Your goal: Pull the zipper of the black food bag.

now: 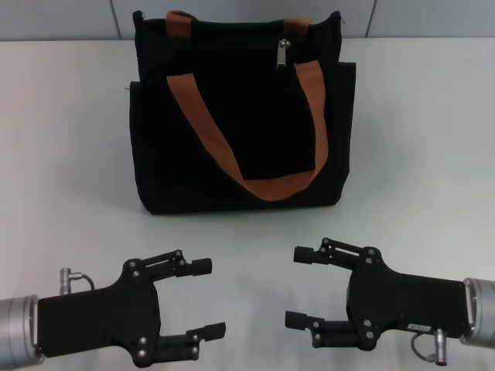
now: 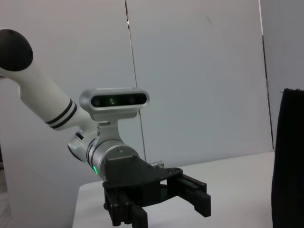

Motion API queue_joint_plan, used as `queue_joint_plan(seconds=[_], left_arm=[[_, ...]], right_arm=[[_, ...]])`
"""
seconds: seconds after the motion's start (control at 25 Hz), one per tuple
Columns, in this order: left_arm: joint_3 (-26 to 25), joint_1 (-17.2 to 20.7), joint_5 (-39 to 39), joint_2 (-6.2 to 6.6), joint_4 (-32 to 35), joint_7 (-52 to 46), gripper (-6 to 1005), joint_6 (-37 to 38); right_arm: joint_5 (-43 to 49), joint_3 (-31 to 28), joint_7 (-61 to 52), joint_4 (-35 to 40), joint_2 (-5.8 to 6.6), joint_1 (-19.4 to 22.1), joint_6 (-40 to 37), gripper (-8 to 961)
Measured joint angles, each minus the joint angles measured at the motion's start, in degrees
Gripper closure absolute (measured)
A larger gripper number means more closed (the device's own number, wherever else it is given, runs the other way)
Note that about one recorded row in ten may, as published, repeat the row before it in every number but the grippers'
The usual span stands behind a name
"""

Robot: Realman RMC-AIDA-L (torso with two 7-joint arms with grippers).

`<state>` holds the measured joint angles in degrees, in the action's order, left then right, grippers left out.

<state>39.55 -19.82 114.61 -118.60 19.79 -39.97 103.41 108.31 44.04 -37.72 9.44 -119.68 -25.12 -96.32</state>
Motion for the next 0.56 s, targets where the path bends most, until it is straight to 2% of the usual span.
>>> queue_joint_plan(seconds=[0.56], left_arm=[[-0.4, -0.7, -0.3, -0.06, -0.4, 0.1, 227, -1.4]], right_arm=[[-0.4, -0.7, 0.0, -0.6, -0.03, -1.4, 1.0, 133]])
